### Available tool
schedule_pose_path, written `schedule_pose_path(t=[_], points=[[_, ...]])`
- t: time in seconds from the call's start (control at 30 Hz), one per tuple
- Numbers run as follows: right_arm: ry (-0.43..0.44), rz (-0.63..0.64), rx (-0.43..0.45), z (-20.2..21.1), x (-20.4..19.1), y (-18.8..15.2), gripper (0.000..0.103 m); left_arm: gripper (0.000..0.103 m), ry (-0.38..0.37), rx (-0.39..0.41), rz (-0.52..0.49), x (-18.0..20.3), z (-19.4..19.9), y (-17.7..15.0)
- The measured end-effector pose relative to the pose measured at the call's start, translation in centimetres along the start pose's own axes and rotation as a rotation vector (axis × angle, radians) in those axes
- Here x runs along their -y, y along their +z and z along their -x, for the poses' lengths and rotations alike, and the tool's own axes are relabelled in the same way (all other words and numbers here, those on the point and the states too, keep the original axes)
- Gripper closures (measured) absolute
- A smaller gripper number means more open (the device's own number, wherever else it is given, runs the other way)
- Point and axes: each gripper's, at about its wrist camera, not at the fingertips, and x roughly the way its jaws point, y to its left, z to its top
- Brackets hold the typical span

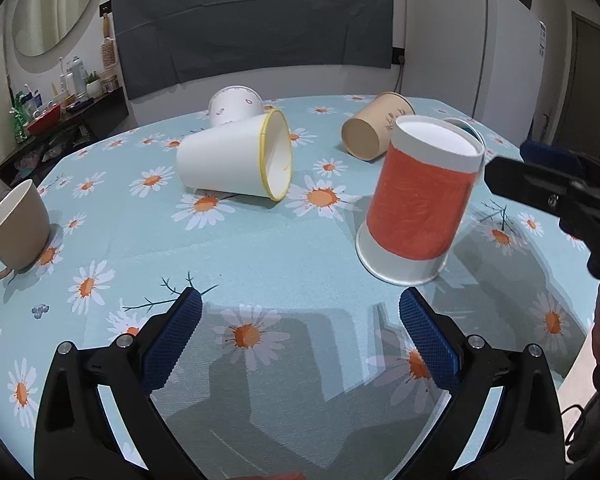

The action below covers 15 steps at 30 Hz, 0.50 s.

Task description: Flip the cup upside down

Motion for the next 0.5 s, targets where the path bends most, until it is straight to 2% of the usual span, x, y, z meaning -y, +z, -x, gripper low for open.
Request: schedule_pose_path(t=[0.13,0.27,0.5], points=[[-0.009,-0.035,0.001,-0.4,0.9,-0.8,0.014,0.006,0.009,0.036,0.025,-0.3,0.3,0.2],[-0.012,-0.059,0.01,-0.7,1.3,-1.6,0.014,0.006,0.011,0.041,0.025,-0.3,0.2,0.2],[-0.012,-0.06,0.069,-0.3,1.3,-2.4,0.014,0.006,0.02,0.071,0.016,-0.2,0.5,0.0]])
